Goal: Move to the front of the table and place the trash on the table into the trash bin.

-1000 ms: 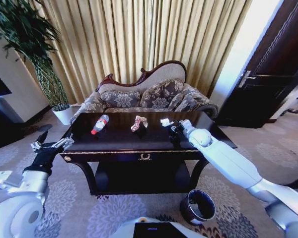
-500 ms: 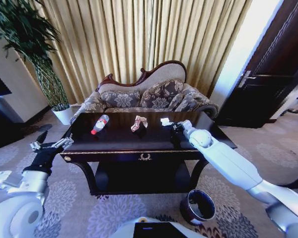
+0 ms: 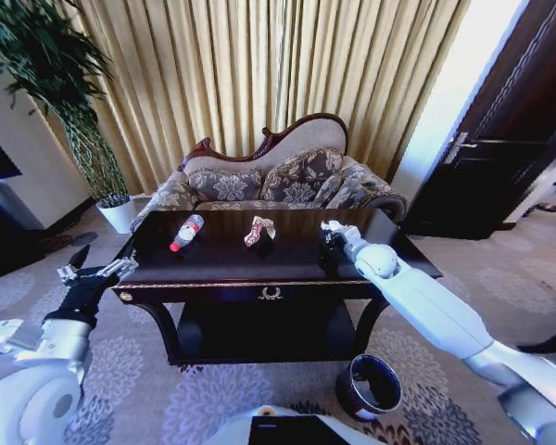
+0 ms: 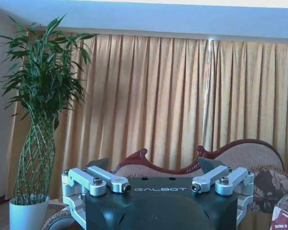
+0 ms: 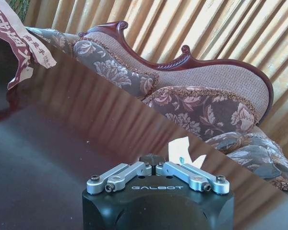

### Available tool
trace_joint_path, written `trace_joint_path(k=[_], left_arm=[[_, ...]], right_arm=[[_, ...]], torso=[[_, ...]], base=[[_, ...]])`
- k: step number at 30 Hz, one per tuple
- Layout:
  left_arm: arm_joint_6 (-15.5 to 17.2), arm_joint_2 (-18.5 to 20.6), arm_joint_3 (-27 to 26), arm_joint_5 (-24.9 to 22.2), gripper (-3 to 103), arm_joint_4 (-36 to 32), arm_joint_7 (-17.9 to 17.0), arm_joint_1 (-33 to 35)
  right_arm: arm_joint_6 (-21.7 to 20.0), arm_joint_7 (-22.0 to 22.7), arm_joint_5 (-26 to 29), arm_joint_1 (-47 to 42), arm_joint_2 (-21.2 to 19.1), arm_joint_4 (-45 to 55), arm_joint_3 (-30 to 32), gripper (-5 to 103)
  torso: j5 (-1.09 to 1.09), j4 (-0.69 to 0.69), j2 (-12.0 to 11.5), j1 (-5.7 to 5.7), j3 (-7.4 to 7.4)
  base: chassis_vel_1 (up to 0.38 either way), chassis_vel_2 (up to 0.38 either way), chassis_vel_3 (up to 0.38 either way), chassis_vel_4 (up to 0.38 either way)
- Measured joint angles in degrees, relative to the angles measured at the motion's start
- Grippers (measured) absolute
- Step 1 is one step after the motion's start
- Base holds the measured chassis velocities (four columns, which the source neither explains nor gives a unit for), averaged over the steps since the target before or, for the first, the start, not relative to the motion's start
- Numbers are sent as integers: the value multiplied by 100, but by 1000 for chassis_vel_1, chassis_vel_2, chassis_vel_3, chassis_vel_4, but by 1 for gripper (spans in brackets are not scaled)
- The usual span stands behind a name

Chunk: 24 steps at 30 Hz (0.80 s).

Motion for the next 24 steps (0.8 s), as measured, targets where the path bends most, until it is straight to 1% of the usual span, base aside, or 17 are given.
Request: trace_joint_path(k=[3, 4, 5, 7, 8, 10, 11, 12, 13, 15, 16, 17, 18, 21, 23, 24], left_arm=[[1, 0, 2, 0, 100, 0, 3, 0], [1, -1, 4, 1, 100, 0, 4, -1], [1, -1, 4, 1, 100, 0, 4, -1], [1, -1, 4, 1, 100, 0, 5, -2], [1, -1, 4, 1, 100, 0, 5, -2], [2, -1, 3, 1, 100, 0, 6, 2], [2, -1, 3, 1, 100, 0, 6, 2], [1, -3, 2, 1, 100, 0, 7, 1], [1, -3, 2, 1, 100, 0, 7, 1], [1, -4, 14, 1, 100, 0, 9, -9], [1, -4, 14, 1, 100, 0, 9, -9], [2, -9, 22, 1, 100, 0, 11, -13], [2, -9, 22, 1, 100, 0, 11, -13], [-1, -14, 24, 2, 100, 0, 14, -7], [-5, -15, 24, 2, 100, 0, 14, -7], [-9, -19, 22, 2, 100, 0, 14, -6]], right_arm=[[1, 18, 5, -14, 1, 9, 31, -3], [1, 35, 5, -14, 2, 4, 51, 1], [1, 35, 5, -14, 2, 4, 51, 1], [1, 146, 51, 13, 11, -81, 77, 12], [1, 146, 51, 13, 11, -81, 77, 12], [1, 220, 165, 89, 14, -214, 120, 23], [1, 220, 165, 89, 14, -214, 120, 23], [-13, 245, 264, 151, 9, -311, 122, 28], [-13, 245, 264, 151, 9, -311, 122, 28], [-70, 362, 483, 263, 20, -479, 111, 38], [-70, 362, 483, 263, 20, -479, 111, 38], [-149, 422, 577, 317, 51, -586, 97, 50], [-149, 422, 577, 317, 51, -586, 97, 50], [-201, 460, 706, 413, 92, -768, 44, 66], [-208, 493, 789, 458, 116, -833, 13, 66], [-215, 544, 887, 513, 151, -922, -17, 77]], torso=[[0, 0, 0, 0, 0], [0, 0, 0, 0, 0], [0, 0, 0, 0, 0], [0, 0, 0, 0, 0], [0, 0, 0, 0, 0], [0, 0, 0, 0, 0], [0, 0, 0, 0, 0], [0, 0, 0, 0, 0], [0, 0, 0, 0, 0], [-1, -1, 0, 0, 0], [-1, -1, 0, 0, 0], [0, 0, 0, 0, 0], [0, 0, 0, 0, 0], [0, -1, 0, 0, 0], [1, -1, 0, 0, 0], [0, 0, 0, 0, 0]], base=[[0, 0, 0, 0], [0, 0, 0, 0], [0, 0, 0, 0], [0, 0, 0, 0], [0, 0, 0, 0], [0, 0, 0, 0], [0, 0, 0, 0], [0, 0, 0, 0], [0, 0, 0, 0], [0, 0, 0, 0], [0, 0, 0, 0], [0, 0, 0, 0], [0, 0, 0, 0], [0, 0, 0, 0], [0, 0, 0, 0], [0, 0, 0, 0]])
